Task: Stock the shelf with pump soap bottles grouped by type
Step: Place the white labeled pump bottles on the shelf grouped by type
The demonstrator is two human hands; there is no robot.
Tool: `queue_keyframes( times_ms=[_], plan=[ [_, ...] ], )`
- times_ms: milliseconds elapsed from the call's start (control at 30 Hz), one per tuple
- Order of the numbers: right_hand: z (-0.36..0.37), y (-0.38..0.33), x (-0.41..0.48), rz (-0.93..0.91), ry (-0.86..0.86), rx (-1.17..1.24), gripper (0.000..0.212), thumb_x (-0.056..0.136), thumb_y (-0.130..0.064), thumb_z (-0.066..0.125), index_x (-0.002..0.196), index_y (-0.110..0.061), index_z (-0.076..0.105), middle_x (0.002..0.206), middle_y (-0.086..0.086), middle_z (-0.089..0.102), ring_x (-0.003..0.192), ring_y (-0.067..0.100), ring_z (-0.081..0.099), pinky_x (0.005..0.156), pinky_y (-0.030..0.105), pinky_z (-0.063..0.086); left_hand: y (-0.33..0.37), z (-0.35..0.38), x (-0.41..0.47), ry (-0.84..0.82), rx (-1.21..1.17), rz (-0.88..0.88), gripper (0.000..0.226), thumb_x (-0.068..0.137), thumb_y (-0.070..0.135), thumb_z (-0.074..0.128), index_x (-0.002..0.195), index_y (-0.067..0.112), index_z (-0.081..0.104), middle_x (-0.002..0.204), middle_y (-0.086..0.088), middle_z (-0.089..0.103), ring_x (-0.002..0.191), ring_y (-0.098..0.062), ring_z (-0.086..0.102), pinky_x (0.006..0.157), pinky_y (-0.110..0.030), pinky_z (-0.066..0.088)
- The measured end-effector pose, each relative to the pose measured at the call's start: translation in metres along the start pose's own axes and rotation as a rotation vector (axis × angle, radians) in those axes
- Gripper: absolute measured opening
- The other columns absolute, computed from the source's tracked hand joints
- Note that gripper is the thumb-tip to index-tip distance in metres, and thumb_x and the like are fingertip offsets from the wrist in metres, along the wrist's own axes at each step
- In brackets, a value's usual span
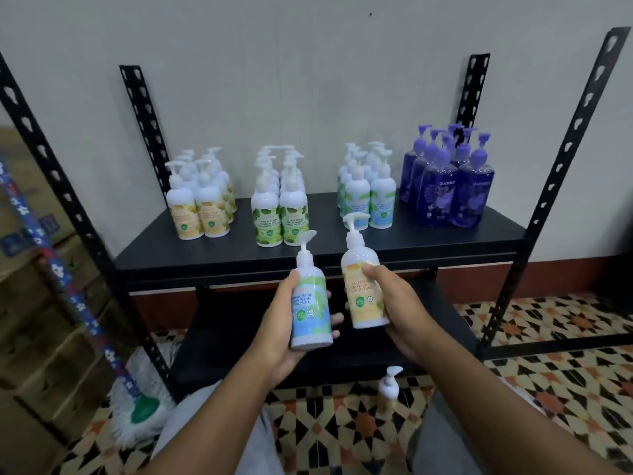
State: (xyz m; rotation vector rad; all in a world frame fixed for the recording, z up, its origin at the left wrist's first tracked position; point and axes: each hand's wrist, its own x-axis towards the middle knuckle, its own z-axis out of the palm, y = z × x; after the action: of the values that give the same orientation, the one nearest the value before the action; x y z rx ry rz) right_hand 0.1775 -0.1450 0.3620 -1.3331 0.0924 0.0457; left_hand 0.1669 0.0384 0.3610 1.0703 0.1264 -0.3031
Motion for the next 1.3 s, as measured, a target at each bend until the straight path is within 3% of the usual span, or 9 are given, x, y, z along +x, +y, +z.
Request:
queue_keyframes(
  times_ms=[100,267,400,567,733,833,967,1167,1300],
  plan=[
    [-0.002,-0.003,-0.004,0.043,-0.038,0.063,0.04,0.094,-0.037,0.064,0.12,-0.006,0.065,0.103,0.019,0.073,0.082,0.032,0.07,0.074,0.042,0.057,-0.002,-0.002,0.0,-0.029,-0.01,-0.013,0.05,0.09,0.049,0.061,0.12,0.009,0.067,0.101,-0.011,0.07,0.079,-0.03,0.07,0.07,-0.043,0.056],
    [-0.011,0.001,-0.005,-0.014,-0.092,-0.038,0.056,0.077,-0.026,0.083,0.122,-0.001,0.06,0.094,0.009,0.07,0.083,0.024,0.069,0.067,0.034,0.057,-0.005,-0.002,0.012,-0.047,0.142,0.173,0.05,0.083,0.011,0.075,0.128,0.021,0.057,0.102,-0.011,0.069,0.088,-0.031,0.07,0.076,-0.047,0.058],
    [-0.019,-0.005,0.002,-0.033,-0.076,0.014,0.061,0.071,-0.027,0.082,0.123,-0.006,0.059,0.112,0.02,0.071,0.087,0.025,0.07,0.071,0.037,0.057,-0.006,0.004,0.024,-0.009,0.232,0.242,0.068,0.071,0.012,0.089,0.13,0.021,0.056,0.1,-0.008,0.076,0.092,-0.034,0.074,0.071,-0.046,0.061],
    [-0.03,-0.014,0.016,-0.024,-0.077,0.135,0.031,0.093,-0.021,0.061,0.123,-0.017,0.057,0.103,0.012,0.072,0.087,0.028,0.066,0.069,0.039,0.051,-0.005,0.016,0.037,-0.067,0.158,0.169,0.032,0.098,0.009,0.058,0.129,0.015,0.055,0.123,-0.008,0.072,0.096,-0.037,0.075,0.079,-0.052,0.058],
    [-0.039,-0.018,0.031,-0.056,-0.021,0.052,0.063,0.071,-0.027,0.083,0.125,-0.018,0.052,0.098,0.005,0.071,0.084,0.027,0.073,0.061,0.034,0.053,-0.003,0.031,0.057,-0.068,0.176,0.161,0.037,0.092,0.008,0.068,0.126,0.011,0.055,0.107,-0.015,0.07,0.081,-0.029,0.072,0.069,-0.044,0.059],
    [-0.044,-0.027,0.048,-0.13,0.073,-0.024,0.054,0.077,-0.017,0.086,0.119,-0.019,0.052,0.108,0.012,0.071,0.091,0.033,0.075,0.071,0.039,0.06,-0.001,0.043,0.076,-0.018,0.216,0.256,0.051,0.079,0.008,0.081,0.122,0.015,0.055,0.094,-0.01,0.071,0.082,-0.029,0.073,0.069,-0.044,0.061],
    [-0.05,-0.042,0.078,-0.287,0.199,-0.103,0.046,0.076,-0.016,0.085,0.112,-0.023,0.057,0.108,0.011,0.07,0.097,0.031,0.073,0.084,0.047,0.062,0.015,0.061,0.105,0.054,0.241,0.367,0.035,0.086,0.004,0.075,0.115,0.016,0.061,0.098,-0.014,0.071,0.086,-0.027,0.071,0.073,-0.043,0.061],
    [-0.053,-0.053,0.115,-0.411,0.305,-0.144,0.051,0.079,-0.011,0.083,0.119,-0.021,0.054,0.106,-0.001,0.069,0.09,0.01,0.07,0.067,0.02,0.056,0.041,0.078,0.145,0.074,0.551,0.578,0.044,0.081,0.018,0.084,0.118,0.025,0.062,0.104,0.009,0.073,0.088,-0.002,0.072,0.071,-0.016,0.057],
    [-0.059,-0.043,0.127,-0.432,0.309,-0.184,0.049,0.08,-0.014,0.083,0.118,-0.023,0.054,0.105,-0.003,0.069,0.091,0.009,0.07,0.069,0.021,0.057,0.039,0.08,0.169,0.095,0.701,0.605,0.069,0.07,0.033,0.091,0.129,0.024,0.057,0.113,0.011,0.071,0.097,0.0,0.07,0.086,-0.027,0.06]
  ],
)
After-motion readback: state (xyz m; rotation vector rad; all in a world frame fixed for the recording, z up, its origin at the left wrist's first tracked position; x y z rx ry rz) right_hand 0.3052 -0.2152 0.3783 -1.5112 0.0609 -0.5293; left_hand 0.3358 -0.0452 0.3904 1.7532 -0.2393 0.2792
